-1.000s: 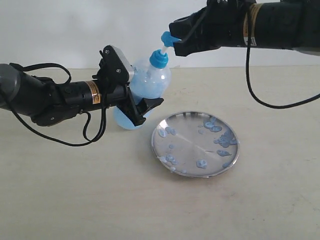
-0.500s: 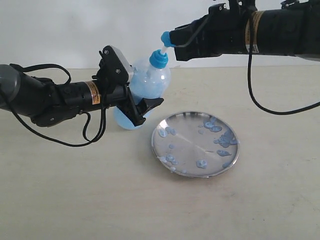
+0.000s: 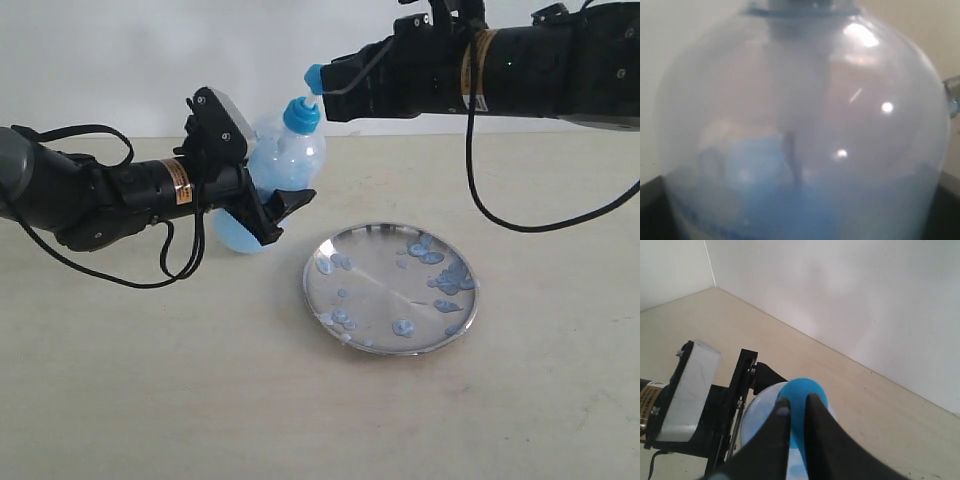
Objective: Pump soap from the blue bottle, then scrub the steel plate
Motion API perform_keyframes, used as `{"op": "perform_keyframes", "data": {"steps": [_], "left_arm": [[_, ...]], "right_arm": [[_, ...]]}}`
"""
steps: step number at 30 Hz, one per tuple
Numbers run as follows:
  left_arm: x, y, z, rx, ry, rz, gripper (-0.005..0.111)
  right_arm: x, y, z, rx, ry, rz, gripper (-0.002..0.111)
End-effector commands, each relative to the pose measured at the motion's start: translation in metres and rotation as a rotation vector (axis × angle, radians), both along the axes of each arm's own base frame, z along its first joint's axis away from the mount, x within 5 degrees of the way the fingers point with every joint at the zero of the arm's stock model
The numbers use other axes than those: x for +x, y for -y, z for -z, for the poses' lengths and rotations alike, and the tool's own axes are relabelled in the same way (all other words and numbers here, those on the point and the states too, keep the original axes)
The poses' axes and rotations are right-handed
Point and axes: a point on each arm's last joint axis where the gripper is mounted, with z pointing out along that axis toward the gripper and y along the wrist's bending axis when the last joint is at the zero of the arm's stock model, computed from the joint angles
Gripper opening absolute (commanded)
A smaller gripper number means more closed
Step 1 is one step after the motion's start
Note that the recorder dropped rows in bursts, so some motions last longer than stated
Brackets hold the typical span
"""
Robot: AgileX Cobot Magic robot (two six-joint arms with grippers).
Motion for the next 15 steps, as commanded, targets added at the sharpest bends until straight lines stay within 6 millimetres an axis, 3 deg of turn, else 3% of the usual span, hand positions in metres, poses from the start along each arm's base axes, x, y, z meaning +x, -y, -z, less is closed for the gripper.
{"op": "perform_keyframes", "data": {"steps": [1, 15], "left_arm": [[-0.0068, 0.0053, 0.0087, 0.036, -0.019, 0.043, 0.004], [-0.0075, 0.0066, 0.007, 0.002, -0.028, 0.05, 0.004]], "right_arm": [[-0.0021, -0.0101, 0.0262, -0.108, -0.05, -0.024, 0.0], [-0.002, -0.0076, 0.0229, -0.171, 0.002, -0.023, 0.0]]}}
